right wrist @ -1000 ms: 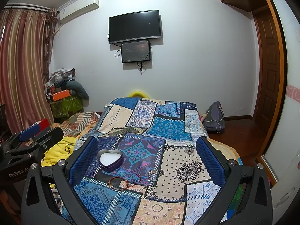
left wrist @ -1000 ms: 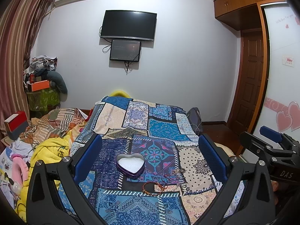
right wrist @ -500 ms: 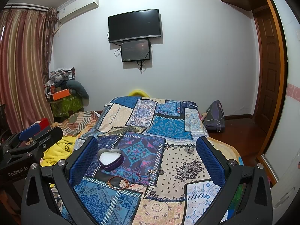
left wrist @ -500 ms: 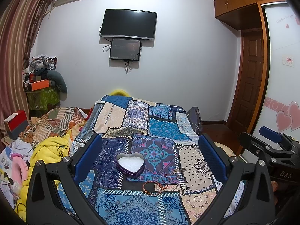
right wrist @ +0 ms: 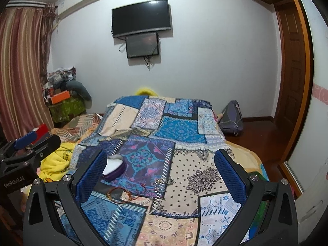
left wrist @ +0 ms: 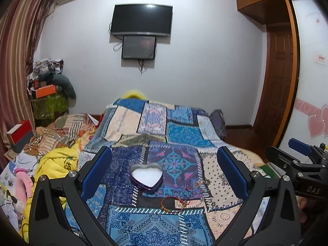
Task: Organize jewelry
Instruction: 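Move the left tool down to the orange braided bracelet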
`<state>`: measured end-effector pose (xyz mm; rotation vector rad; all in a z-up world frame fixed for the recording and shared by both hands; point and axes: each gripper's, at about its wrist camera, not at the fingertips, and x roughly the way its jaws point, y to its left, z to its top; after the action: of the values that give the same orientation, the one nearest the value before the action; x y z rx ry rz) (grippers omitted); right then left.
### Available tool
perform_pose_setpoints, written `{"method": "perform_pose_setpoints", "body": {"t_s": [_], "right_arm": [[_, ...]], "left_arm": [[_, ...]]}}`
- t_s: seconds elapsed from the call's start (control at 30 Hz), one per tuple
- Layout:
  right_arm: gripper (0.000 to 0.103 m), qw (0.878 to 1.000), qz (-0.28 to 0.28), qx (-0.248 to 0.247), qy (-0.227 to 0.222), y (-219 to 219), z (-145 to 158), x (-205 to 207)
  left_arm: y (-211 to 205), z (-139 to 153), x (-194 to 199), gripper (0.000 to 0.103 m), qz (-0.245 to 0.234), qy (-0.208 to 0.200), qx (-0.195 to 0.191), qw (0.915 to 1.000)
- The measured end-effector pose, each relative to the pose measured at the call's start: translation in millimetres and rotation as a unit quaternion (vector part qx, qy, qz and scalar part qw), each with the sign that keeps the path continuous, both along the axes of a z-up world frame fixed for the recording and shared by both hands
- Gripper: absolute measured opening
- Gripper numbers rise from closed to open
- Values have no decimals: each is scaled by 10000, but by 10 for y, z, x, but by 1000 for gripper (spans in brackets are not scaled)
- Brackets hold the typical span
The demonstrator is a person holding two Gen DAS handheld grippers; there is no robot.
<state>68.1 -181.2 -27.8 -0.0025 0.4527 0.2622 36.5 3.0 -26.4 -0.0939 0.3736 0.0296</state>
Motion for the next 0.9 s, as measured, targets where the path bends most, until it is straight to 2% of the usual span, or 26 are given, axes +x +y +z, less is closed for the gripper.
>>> {"method": "perform_pose_setpoints", "body": {"t_s": [0.1,0.3,0.47,0.6,0.7,0.83,0.9], "right_arm": [[103,9997,-45,-91,224,-38,-133,113],[103,9944,-100,-436,960,-96,-571,398],[103,9852,102,-547,1619,-121,-845,543],[102,9807,292,-572,1849,-103,-984,583],[93,9774,449,-533,1994,-38,-1085,656],[78,9698,744,-404,2287,29,-1236,744],[71,9670,864,-377,2365,55,-1289,768]], "left_arm": [[22,-114,131,103,-49,223,-39,9997],[87,-457,449,103,-93,852,-73,9963],[219,-839,685,102,-128,1524,-199,9880],[279,-1132,791,94,-117,1980,-194,9799],[288,-1346,824,90,-202,2282,-197,9732],[294,-1556,864,73,-368,2628,-358,9635],[289,-1618,894,72,-398,2690,-435,9613]]}}
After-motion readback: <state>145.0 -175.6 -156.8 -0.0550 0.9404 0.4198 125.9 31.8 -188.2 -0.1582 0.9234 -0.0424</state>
